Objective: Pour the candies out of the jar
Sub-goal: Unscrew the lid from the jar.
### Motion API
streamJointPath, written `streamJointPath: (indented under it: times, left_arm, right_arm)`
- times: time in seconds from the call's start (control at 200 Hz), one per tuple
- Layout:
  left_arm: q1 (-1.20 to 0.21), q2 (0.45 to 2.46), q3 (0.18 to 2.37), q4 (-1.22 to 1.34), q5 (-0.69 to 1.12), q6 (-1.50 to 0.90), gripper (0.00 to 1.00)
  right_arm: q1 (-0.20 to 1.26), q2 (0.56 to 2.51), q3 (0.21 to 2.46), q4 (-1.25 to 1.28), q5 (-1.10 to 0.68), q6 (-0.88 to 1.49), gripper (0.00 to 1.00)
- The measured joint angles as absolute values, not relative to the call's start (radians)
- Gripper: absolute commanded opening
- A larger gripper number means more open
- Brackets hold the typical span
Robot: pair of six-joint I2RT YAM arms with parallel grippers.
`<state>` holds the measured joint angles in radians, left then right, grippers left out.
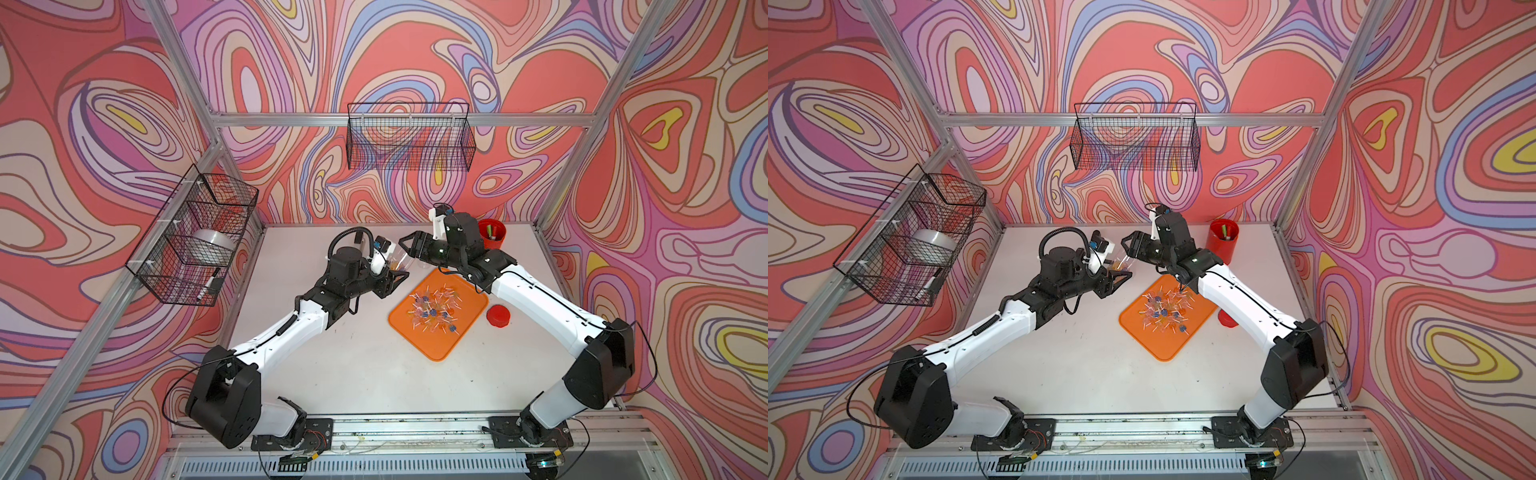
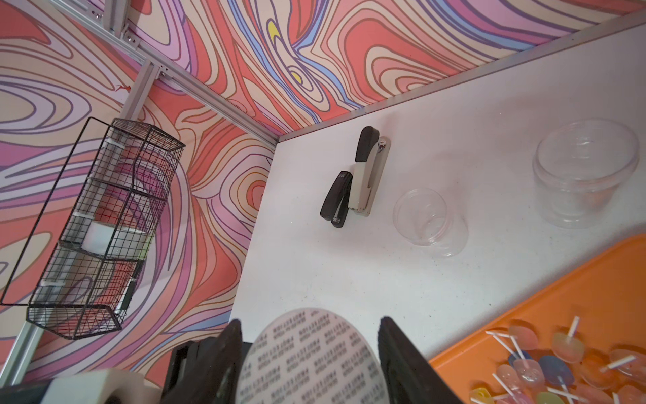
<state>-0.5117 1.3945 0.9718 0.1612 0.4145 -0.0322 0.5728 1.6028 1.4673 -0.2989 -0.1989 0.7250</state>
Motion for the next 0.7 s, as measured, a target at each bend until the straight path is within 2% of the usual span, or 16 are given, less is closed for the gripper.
streamJointPath:
  times: [0.285,0.556,0.701]
  left_arm:
    - [-0.506,1.394,0.972,0.161,0.42,-0.03,0.0]
    - [-0.464,1.377,0.973,0.195,0.655,-0.058,0.0]
    - [-0.456,1.37,0.973,0.247,0.768,-0.108,0.0]
  right_arm:
    - [0.561,1.601,1.435,-0.23,-0.254,0.683,0.36]
    - [0.488,1.529,1.348,-0.112,-0.538,0.569,0.3]
    - [0.469,1.49,1.331,-0.074,-0.641,0.507,0.3]
